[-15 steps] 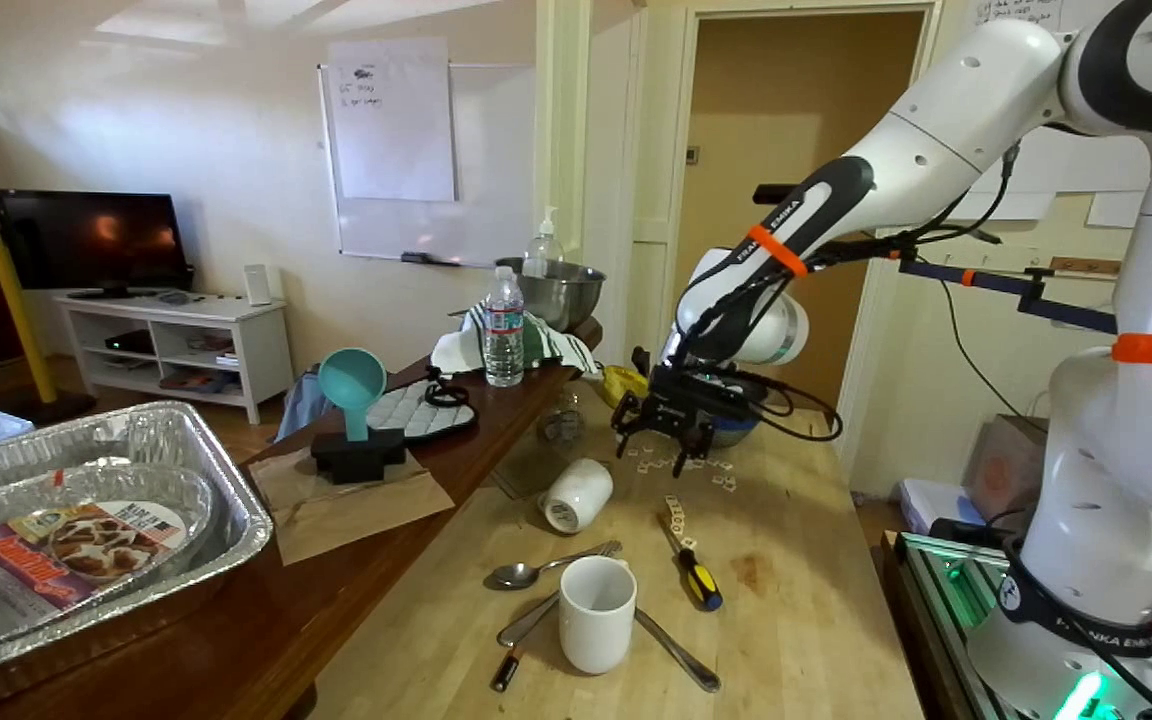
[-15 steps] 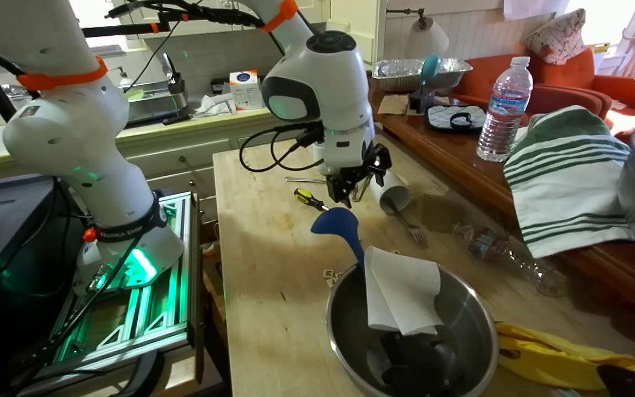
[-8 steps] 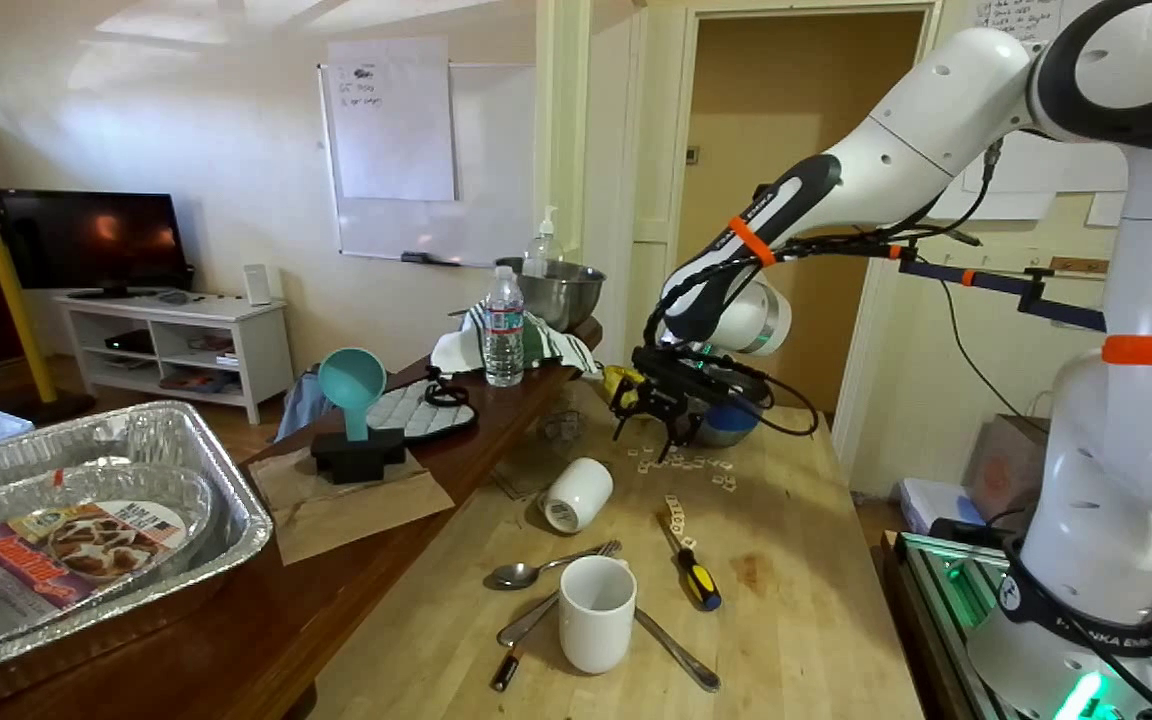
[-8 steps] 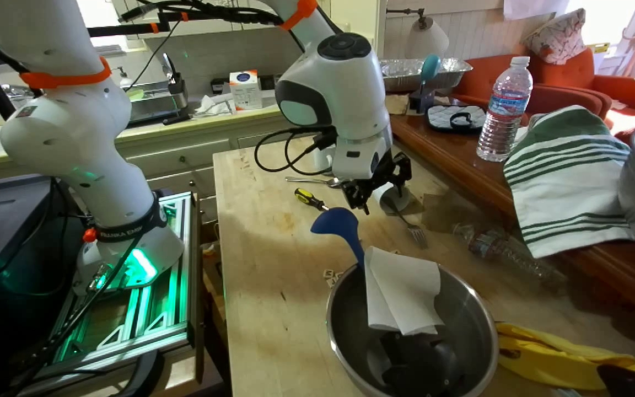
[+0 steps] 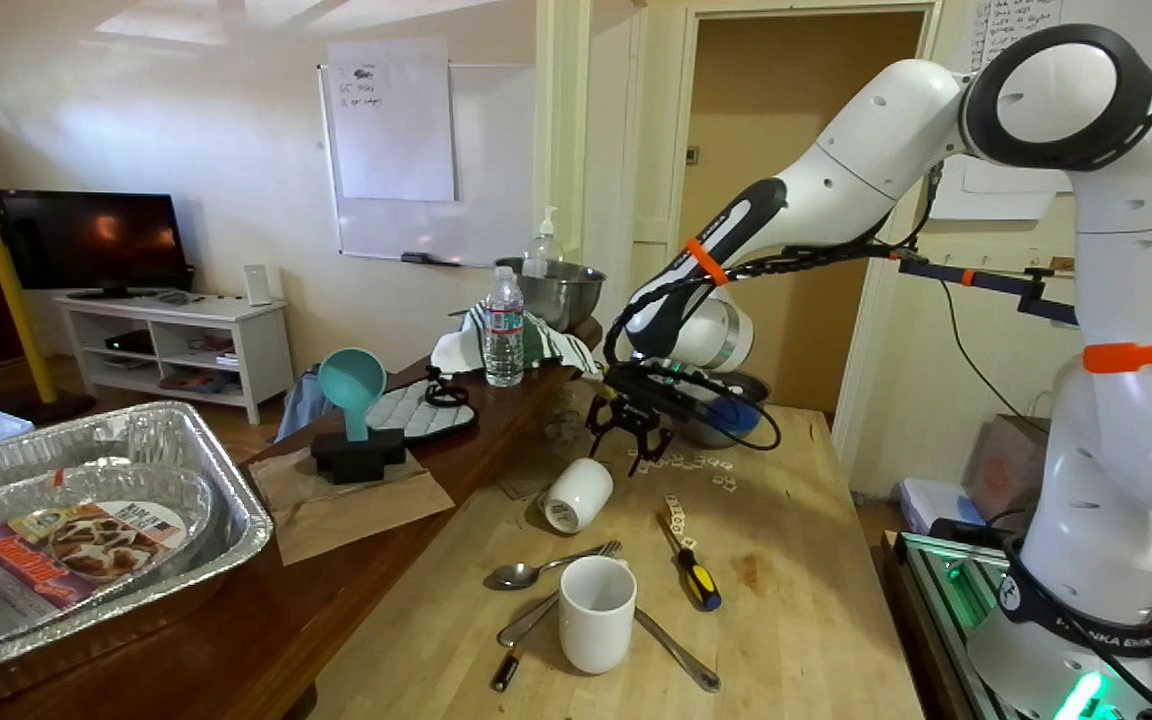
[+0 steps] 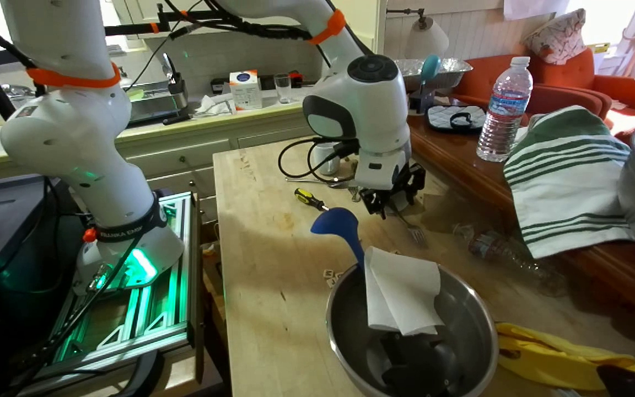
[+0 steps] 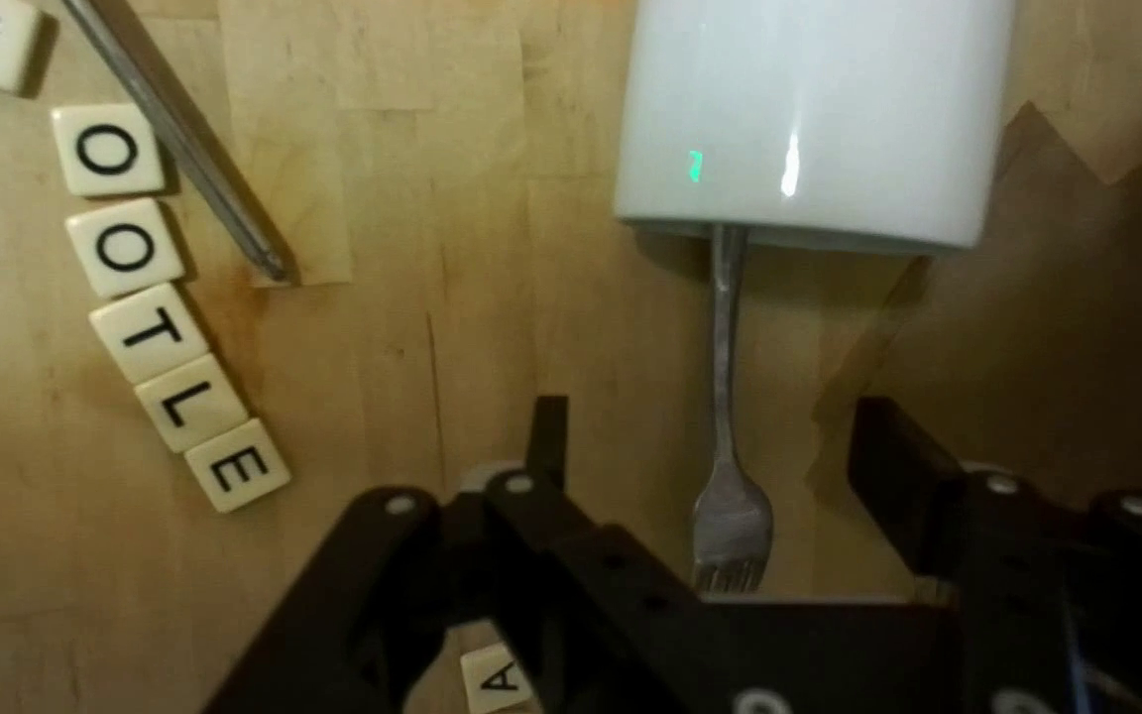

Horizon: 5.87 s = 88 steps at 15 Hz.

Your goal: Move the screwdriver and the spoon to the left and make the cup stand

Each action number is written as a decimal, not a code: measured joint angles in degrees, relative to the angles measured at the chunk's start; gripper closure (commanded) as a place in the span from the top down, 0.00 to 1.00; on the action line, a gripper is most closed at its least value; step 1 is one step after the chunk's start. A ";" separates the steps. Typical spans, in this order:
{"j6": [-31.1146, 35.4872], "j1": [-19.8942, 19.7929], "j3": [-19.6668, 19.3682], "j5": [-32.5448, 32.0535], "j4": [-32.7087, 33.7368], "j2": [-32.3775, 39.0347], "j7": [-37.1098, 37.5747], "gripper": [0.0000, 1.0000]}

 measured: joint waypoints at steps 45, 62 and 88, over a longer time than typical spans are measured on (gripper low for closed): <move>8.00 0.41 -4.38 -10.00 8.56 8.11 -0.17 0.07; 5.38 0.07 -5.09 -15.47 0.50 3.38 -4.66 0.07; -11.35 0.63 -1.79 -12.13 -8.41 -9.73 -12.89 1.00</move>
